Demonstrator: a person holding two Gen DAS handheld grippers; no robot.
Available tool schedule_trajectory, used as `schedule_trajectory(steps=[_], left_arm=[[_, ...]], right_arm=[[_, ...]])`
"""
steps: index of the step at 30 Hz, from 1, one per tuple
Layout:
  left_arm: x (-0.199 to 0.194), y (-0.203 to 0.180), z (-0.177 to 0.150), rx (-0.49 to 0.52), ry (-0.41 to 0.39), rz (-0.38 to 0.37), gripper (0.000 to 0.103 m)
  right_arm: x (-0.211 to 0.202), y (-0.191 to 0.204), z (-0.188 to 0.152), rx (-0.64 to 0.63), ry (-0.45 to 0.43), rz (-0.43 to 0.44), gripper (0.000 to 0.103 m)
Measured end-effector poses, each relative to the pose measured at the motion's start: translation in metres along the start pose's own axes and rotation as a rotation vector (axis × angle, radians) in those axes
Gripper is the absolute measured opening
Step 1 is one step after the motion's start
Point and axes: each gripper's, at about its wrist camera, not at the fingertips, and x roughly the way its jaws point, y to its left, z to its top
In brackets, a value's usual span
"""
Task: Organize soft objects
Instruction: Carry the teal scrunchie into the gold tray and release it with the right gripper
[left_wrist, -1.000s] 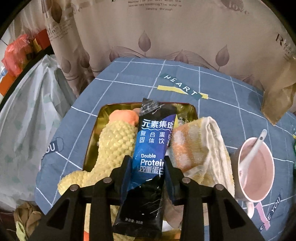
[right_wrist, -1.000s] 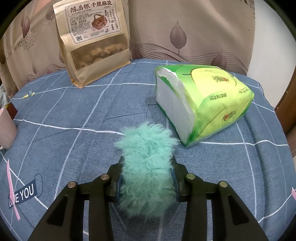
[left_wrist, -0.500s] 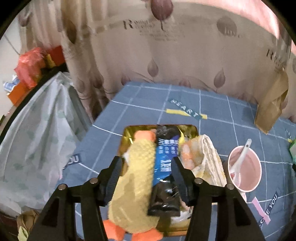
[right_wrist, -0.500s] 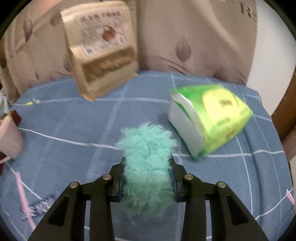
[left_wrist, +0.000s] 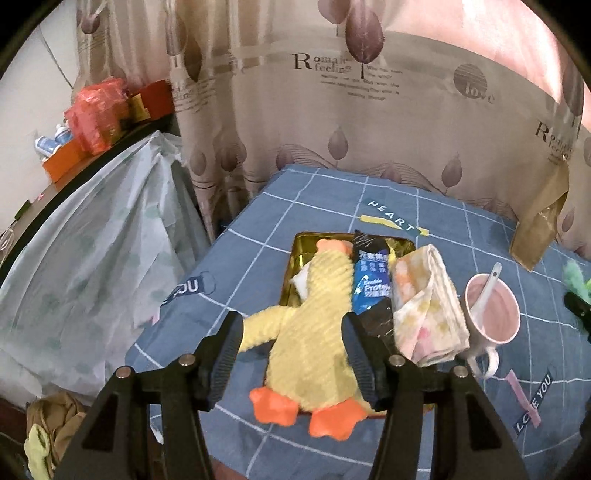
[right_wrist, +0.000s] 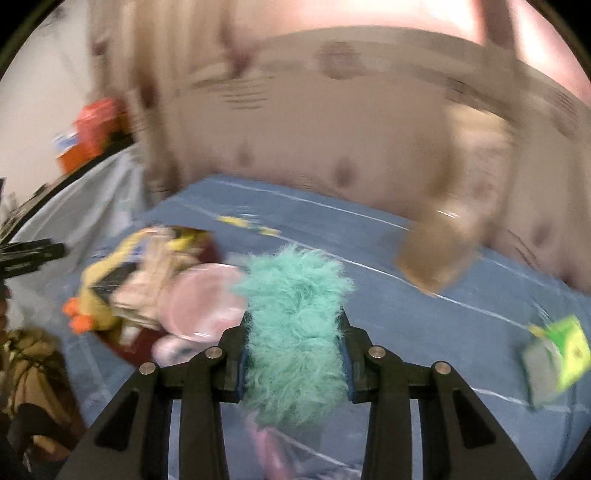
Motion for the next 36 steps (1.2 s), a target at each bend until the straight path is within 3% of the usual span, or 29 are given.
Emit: schedule_trajectory(steps=[5,11,21,28,30,32,36], left_arm=[[-0.006,0.012,-0.009,-0.020,-0.003,-0.005,0.057],[-0.008,0.035,-0.018,-0.069,0.002,0.013,0.057],[0.002,0.076,-0.025,-0.161,0.037,0.048,0.057],[0.005,0.078,-0.027,-0.156,0.051,0.053,0.057],[0.006,0.076,-0.026,-0.156,0.056,0.044,0.057],[0.006,0.073,-0.025,-0.155,0.058,0.040,0.057],[0.004,0.063,-0.022,-0.140,0.058,0.031,0.057]], right_arm=[[0.012,0.067,0.014,-0.094,0.008,0.119,0.035],[0.045,0.119,0.026,-0.164,0.049,0.186,0.035],[0.090,0.152,0.042,-0.182,0.101,0.209,0.037],[0.113,0.162,0.037,-0.199,0.130,0.179,0.042],[0.116,0.162,0.036,-0.197,0.137,0.172,0.045],[0.118,0.162,0.036,-0.193,0.137,0.161,0.058],[0.108,0.163,0.037,-0.196,0.110,0.142,0.074]])
